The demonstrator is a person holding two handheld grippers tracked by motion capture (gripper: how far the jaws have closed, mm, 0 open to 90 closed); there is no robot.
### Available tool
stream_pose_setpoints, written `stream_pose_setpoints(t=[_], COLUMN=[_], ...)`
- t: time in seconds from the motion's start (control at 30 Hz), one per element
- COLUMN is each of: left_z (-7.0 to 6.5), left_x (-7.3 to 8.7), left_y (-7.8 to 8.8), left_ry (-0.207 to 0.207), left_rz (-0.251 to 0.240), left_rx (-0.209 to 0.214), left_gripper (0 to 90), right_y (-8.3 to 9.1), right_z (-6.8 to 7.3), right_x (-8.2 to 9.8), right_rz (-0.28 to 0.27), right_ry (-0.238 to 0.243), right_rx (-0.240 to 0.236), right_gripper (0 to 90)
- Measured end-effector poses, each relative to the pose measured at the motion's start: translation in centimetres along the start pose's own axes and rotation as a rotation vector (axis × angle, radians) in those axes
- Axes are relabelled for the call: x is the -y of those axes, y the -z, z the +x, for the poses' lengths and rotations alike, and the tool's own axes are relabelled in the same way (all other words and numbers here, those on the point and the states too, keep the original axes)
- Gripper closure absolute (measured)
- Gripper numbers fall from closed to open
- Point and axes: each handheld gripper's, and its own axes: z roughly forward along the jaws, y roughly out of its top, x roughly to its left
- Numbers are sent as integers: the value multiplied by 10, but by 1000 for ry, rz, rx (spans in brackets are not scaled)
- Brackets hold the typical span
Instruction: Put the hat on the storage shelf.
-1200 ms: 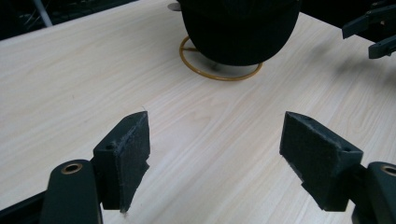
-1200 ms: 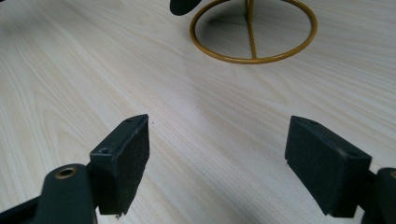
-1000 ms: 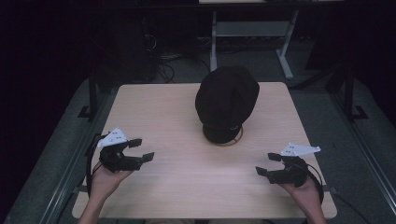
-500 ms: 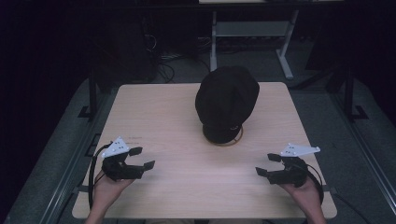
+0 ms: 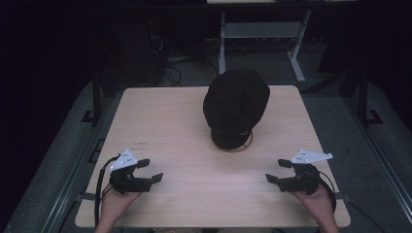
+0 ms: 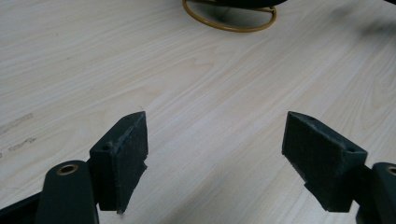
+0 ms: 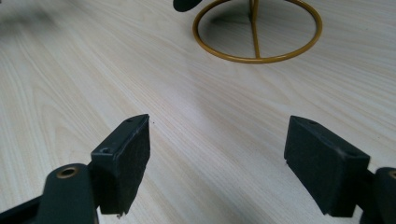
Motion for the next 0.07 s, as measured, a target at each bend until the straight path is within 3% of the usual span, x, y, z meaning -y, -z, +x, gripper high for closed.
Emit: stream_pose_setpoints(t=[0.07], left_z=[1], left_x=[0], left_y=[0], left_ry=[2], left_rz=[-1], left_rx=[-1], left_gripper=[219], right_y=[0], right_z=[0], right_x=[0], right_rz=[-4], right_ry=[3], right_rx=[-3], right_gripper=[221])
